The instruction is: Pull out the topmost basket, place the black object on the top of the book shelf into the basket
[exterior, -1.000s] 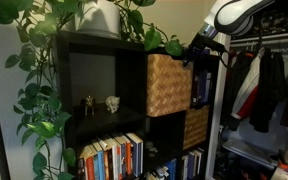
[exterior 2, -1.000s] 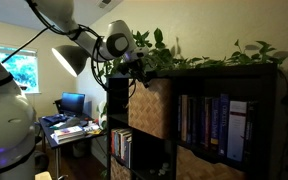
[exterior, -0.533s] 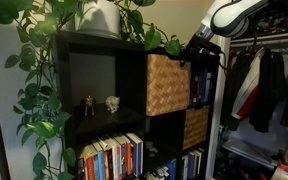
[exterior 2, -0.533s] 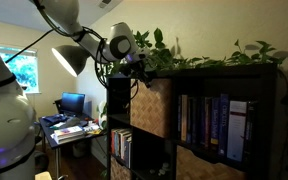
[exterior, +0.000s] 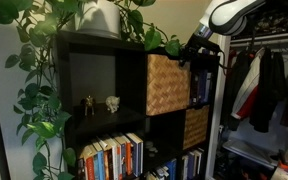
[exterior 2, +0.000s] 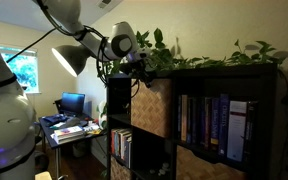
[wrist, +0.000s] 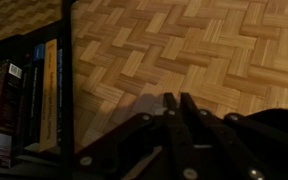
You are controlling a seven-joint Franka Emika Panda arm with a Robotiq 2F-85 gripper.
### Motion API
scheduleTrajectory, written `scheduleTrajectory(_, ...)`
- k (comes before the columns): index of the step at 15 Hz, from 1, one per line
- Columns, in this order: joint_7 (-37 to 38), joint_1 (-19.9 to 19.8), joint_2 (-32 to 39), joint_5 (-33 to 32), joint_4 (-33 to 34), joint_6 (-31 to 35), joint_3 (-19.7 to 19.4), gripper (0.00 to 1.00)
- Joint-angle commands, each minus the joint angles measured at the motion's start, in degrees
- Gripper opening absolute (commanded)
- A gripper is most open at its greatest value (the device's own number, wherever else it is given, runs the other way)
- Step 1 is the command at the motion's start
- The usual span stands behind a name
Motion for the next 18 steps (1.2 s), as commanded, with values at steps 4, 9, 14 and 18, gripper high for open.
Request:
scheduleTrajectory(4,0.2,1.4,-1.2,1.6,12.4,-24.7,-1.5,0.63)
scheduleTrajectory(9,1.1,1.2,1.2,1.5,22.9,-42.6,-2.5,0.95)
scheduleTrajectory(14,1.5,1.2,2.6,1.8,27.1,-49.9,-3.6,1.0)
scheduleTrajectory(18,0.5,1.3,2.2,0.7,26.0,-49.1,-3.8,1.0)
